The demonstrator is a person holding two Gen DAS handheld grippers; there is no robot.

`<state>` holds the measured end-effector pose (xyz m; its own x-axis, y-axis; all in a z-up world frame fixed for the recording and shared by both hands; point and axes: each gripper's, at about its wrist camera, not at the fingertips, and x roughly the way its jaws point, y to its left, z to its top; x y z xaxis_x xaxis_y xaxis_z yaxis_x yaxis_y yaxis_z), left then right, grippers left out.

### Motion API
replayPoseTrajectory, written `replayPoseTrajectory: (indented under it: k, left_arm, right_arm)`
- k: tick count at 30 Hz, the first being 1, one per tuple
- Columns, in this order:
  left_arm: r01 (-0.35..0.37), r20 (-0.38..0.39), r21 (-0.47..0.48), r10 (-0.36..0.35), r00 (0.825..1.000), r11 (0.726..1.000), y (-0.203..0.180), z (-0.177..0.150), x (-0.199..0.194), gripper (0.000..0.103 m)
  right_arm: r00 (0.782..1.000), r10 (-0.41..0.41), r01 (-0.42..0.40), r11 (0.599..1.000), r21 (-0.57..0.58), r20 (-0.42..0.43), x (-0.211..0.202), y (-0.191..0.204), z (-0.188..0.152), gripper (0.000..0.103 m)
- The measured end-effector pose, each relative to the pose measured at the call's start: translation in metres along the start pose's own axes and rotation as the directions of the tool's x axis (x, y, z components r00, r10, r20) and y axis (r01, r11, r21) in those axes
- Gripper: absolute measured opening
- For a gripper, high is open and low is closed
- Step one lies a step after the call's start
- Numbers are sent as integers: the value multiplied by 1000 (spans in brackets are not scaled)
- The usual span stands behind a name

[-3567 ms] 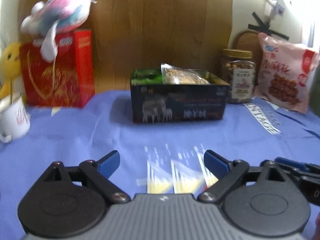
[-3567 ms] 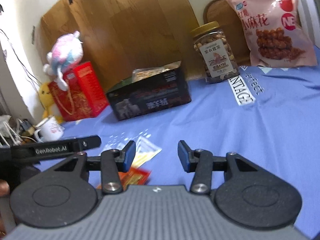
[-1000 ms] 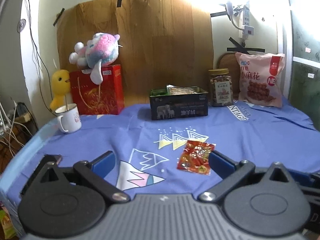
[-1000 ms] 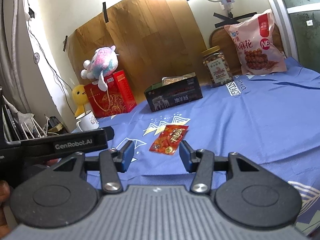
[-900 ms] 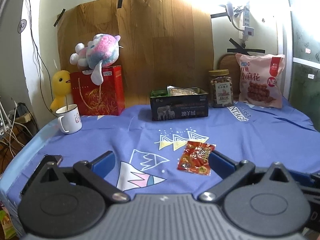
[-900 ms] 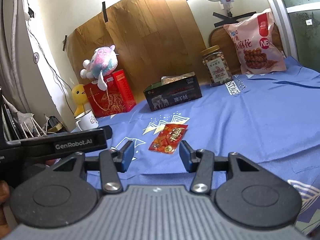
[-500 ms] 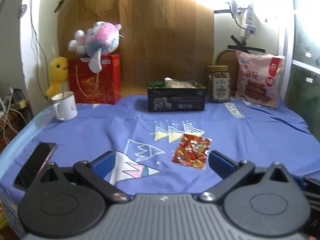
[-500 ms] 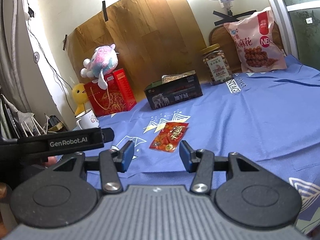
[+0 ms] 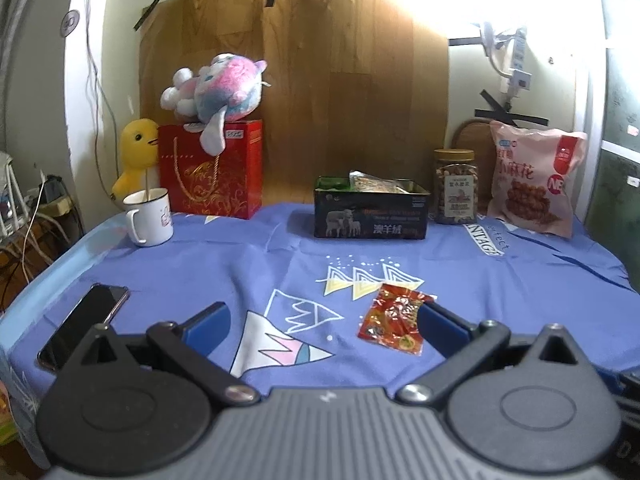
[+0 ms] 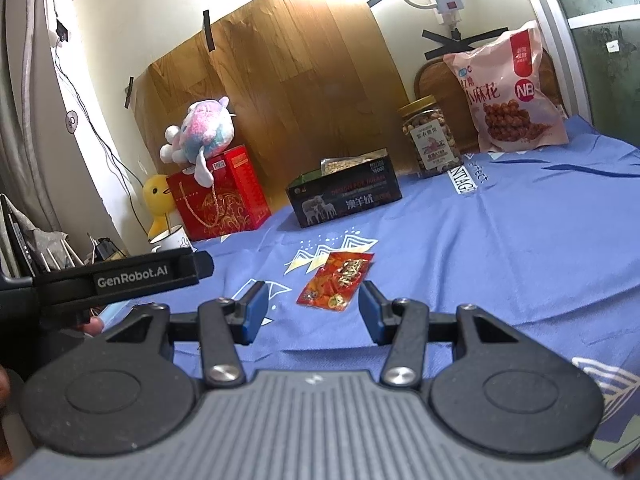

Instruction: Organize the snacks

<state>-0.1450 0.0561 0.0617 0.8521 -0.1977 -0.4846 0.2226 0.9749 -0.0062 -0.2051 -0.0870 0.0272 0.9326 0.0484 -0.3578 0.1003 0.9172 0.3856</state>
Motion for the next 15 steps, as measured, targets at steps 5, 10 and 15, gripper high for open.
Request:
replayPoseTrajectory:
  k: [5, 10, 15]
  left_arm:
    - [-4, -1, 10, 4, 1000, 1000, 0, -2, 3, 103]
    - [58, -31, 29, -57, 998, 998, -2, -3, 3, 103]
    - [50, -44, 27, -49, 998, 998, -4, -3, 5, 103]
  right_arm:
    - [1000, -1, 1, 1000, -4, -4, 0, 0, 0, 53]
    - [1000, -3, 3, 1000, 3, -1, 0, -1, 0, 53]
    - [1000, -7, 7, 1000, -8, 0, -1, -1, -1, 53]
